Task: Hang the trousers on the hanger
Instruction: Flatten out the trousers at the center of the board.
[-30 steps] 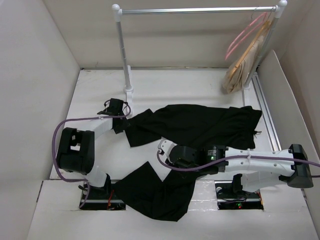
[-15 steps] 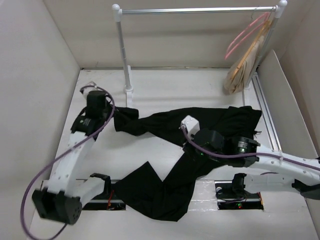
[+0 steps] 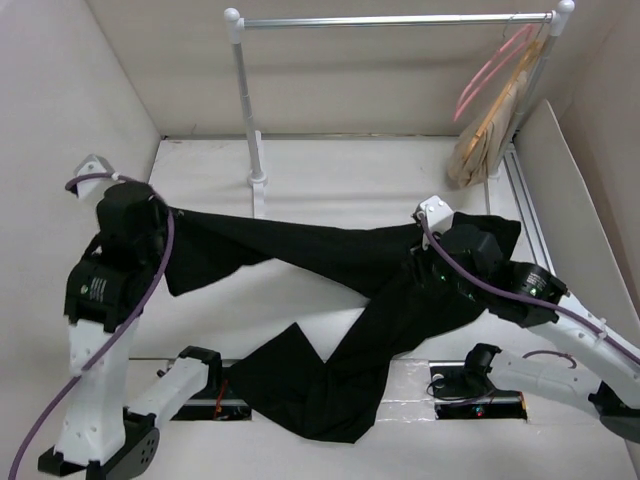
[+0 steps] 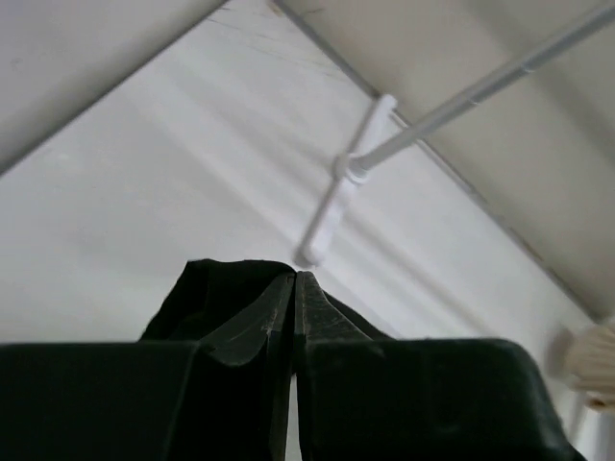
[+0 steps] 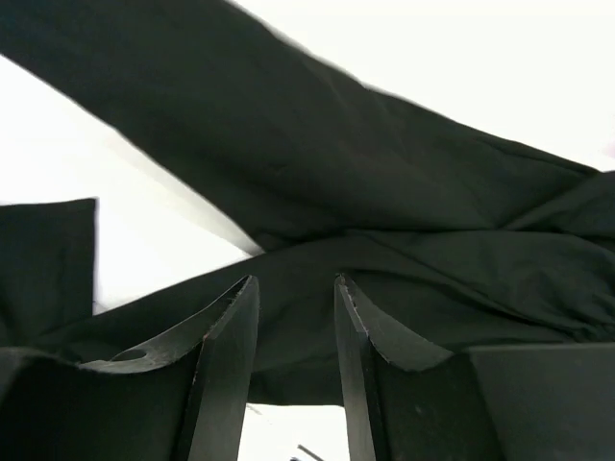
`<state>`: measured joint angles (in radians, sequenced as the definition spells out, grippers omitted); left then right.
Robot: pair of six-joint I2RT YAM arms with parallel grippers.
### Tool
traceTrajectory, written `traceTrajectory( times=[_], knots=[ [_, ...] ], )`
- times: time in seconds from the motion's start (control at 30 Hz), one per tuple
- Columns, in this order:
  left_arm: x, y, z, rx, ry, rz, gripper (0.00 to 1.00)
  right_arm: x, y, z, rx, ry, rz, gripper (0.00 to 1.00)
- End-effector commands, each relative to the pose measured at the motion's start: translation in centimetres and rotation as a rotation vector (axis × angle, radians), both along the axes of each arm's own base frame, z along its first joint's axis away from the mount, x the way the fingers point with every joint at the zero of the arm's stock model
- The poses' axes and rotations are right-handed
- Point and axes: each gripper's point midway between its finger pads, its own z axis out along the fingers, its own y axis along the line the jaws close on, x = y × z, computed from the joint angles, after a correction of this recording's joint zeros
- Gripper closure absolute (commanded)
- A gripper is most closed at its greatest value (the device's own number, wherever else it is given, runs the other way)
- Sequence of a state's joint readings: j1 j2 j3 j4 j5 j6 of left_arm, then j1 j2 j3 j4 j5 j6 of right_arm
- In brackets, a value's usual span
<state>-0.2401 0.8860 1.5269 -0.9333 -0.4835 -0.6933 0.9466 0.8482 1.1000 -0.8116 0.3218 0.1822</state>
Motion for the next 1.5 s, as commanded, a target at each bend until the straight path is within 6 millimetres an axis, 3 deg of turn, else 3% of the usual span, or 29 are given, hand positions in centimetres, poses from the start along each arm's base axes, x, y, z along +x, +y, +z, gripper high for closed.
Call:
traceTrajectory(
  times=[0.0,0.1,0.13,0.2,0.23,0.27,0.3,0.33,0.4,0.5,0.53,0.6,0.63,0.7,0.73,0.8,0.83,0.87,0.93,1.0,1.13,1.2,1.23,1.3,1.37,1.43,1.47],
  knots=[
    [3.3,1.6,-4.7,0.152,0.192,0.096,1.0,1.2,-0.5,1.0,0.003,-0.032,0.018,0.57],
    [7.2,1.4,-5.3,0.177,0.182,0.066,1.0,2.0,-1.1,1.3,0.004,-0.041,0.014,0.56],
    [8.6,1.3,-3.6,0.179,0.127,0.072,1.0,2.2,-1.1,1.4,0.007,-0.048,0.012,0.56],
    [11.8,0.9,-3.5,0.217,0.163,0.067,1.0,2.3,-1.0,1.3,0.004,-0.047,0.026,0.55],
    [12.5,0.8,0.1,0.207,0.101,0.067,1.0,2.5,-1.3,1.1,-0.004,-0.041,0.015,0.55],
    [14.4,0.2,0.1,0.21,0.123,0.053,1.0,2.4,-1.3,1.2,-0.004,-0.042,0.017,0.55],
    [14.9,0.0,1.3,0.207,0.108,0.042,1.0,2.6,-1.6,1.1,-0.005,-0.041,0.007,0.54],
    [14.9,-0.1,4.5,0.205,0.04,0.038,1.0,2.6,-1.5,1.0,-0.003,-0.04,0.007,0.54],
    [14.9,0.0,5.7,0.215,0.011,0.052,1.0,2.4,-1.3,0.6,0.003,-0.033,0.02,0.54],
    [13.8,1.5,3.8,0.246,0.042,0.113,1.0,2.4,-1.2,-0.4,-0.001,-0.014,0.025,0.54],
    [13.2,2.2,0.9,0.286,0.109,0.131,1.0,2.5,-1.2,-0.8,-0.005,-0.005,0.022,0.54],
    [13.1,2.8,-1.2,0.307,0.107,0.159,1.0,2.4,-1.2,-1.2,-0.011,0.006,0.029,0.53],
    [12.8,3.1,-4.9,0.344,0.183,0.162,1.0,2.6,-1.4,-1.4,-0.014,0.01,0.023,0.53],
    [12.3,3.8,-6.6,0.369,0.196,0.197,1.0,2.6,-1.6,-1.6,-0.023,0.016,0.021,0.53],
    [12.0,4.6,-9.4,0.379,0.257,0.205,1.0,2.5,-1.7,-1.7,-0.025,0.018,0.025,0.52],
    [11.6,9.1,-14.9,0.222,0.343,0.225,1.0,2.4,-2.0,-2.0,-0.03,0.026,0.021,0.52],
    [11.5,9.1,-16.1,0.221,0.357,0.224,1.0,2.5,-2.3,-2.1,-0.032,0.029,0.012,0.52],
    [10.8,11.3,-17.5,0.144,0.362,0.237,1.0,2.4,-2.4,-2.3,-0.04,0.034,0.01,0.52],
    [10.4,12.4,-19.2,0.105,0.368,0.253,1.0,2.1,-2.9,-3.2,-0.056,0.055,0.001,0.52],
    [10.9,12.2,-19.8,0.088,0.381,0.243,1.0,1.8,-3.0,-3.9,-0.055,0.065,0.009,0.51],
    [14.4,10.0,-20.6,-0.019,0.354,0.132,1.0,1.4,-2.5,-4.9,-0.035,0.087,0.04,0.5],
    [15.6,9.8,-23.7,-0.046,0.434,0.097,0.91,1.2,-2.3,-5.1,-0.024,0.093,0.047,0.52],
    [16.7,8.9,-25.6,-0.085,0.479,0.035,0.87,1.1,-2.3,-5.1,-0.022,0.095,0.048,0.55],
    [17.6,7.8,-27.6,-0.099,0.537,-0.039,0.79,0.8,-2.2,-5.5,-0.016,0.105,0.052,0.61],
    [19.1,6.9,-29.3,-0.109,0.571,-0.077,0.77,0.5,-2.0,-5.8,-0.01,0.113,0.056,0.85],
    [20.5,7.1,-29.6,-0.114,0.534,-0.074,0.77,0.2,-1.6,-6.2,-0.013,0.121,0.071,0.88],
    [20.9,7.1,-30.7,-0.126,0.548,-0.072,0.77,0.1,-1.6,-6.4,-0.01,0.129,0.062,0.91]
  ],
)
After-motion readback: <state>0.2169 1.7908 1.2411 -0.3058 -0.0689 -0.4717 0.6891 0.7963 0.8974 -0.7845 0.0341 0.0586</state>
